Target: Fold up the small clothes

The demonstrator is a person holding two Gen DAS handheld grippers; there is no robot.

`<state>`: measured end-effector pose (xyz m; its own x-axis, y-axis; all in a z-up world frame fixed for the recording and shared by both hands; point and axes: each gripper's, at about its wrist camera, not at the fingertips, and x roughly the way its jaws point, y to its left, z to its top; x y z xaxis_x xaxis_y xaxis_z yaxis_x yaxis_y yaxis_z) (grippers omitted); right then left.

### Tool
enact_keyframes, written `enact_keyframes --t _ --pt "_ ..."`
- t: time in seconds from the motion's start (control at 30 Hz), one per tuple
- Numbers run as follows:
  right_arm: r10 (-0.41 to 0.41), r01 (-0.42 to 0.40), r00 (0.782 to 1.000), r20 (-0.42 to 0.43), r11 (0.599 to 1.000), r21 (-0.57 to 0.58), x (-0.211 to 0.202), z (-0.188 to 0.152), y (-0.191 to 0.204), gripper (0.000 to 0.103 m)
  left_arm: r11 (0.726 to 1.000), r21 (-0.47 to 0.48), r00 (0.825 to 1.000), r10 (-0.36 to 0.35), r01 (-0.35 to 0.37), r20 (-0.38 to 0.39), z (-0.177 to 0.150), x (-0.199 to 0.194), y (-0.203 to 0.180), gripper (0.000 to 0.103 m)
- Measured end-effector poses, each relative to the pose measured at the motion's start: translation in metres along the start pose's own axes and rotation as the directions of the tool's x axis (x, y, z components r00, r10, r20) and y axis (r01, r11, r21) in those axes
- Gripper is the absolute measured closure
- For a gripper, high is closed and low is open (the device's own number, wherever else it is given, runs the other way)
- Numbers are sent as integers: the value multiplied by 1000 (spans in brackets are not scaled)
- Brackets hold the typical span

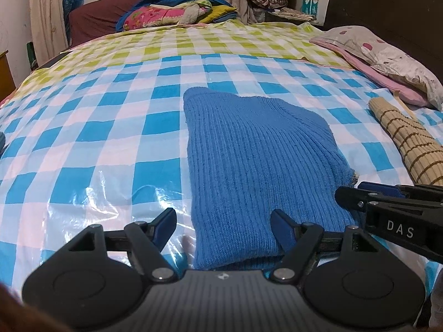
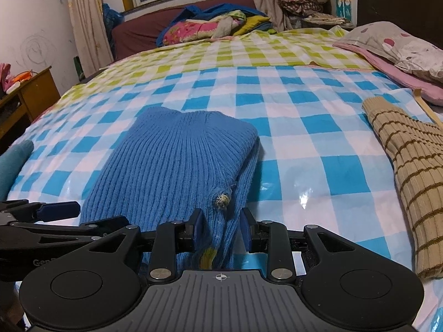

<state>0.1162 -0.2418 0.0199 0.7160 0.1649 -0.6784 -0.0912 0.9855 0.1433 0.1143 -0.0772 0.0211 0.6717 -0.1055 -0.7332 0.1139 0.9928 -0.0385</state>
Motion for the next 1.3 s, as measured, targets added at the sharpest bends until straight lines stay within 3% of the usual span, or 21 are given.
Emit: enact_keyframes --t 1.3 --pt "-12 12 1000 -26 1000 13 12 -10 -8 67 1000 26 1000 13 -12 -10 -1 -2 -5 18"
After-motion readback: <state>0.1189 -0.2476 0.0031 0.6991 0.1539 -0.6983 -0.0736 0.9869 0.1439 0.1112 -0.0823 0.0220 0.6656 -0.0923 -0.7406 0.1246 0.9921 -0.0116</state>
